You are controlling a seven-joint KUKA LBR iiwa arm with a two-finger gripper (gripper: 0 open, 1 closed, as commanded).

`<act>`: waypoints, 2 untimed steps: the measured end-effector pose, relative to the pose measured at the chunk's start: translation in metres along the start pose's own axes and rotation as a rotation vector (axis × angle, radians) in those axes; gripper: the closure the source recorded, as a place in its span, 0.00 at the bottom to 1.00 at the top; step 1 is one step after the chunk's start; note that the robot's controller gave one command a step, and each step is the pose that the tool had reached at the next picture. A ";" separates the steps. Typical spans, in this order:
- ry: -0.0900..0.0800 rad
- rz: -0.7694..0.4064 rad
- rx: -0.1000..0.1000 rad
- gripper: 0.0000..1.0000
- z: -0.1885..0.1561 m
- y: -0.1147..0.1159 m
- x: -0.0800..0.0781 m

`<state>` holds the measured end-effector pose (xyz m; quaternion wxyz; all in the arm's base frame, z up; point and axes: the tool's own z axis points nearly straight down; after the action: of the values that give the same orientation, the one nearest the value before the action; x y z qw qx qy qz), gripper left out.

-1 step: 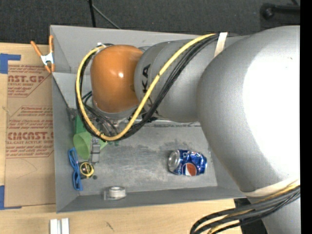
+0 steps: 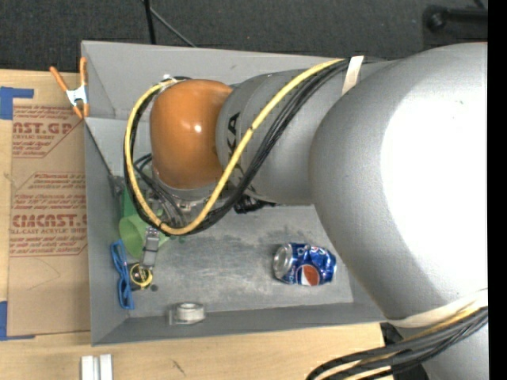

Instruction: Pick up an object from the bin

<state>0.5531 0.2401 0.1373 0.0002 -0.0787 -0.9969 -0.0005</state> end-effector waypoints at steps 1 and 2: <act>-0.001 0.175 -0.001 0.00 0.015 0.010 -0.016; -0.002 0.355 0.000 0.00 0.006 0.008 -0.027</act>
Offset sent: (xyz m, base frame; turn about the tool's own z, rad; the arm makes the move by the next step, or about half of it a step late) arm 0.0176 0.0066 -0.0139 0.1755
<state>0.5814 0.2434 0.1314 -0.0008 -0.2537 -0.9673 -0.0005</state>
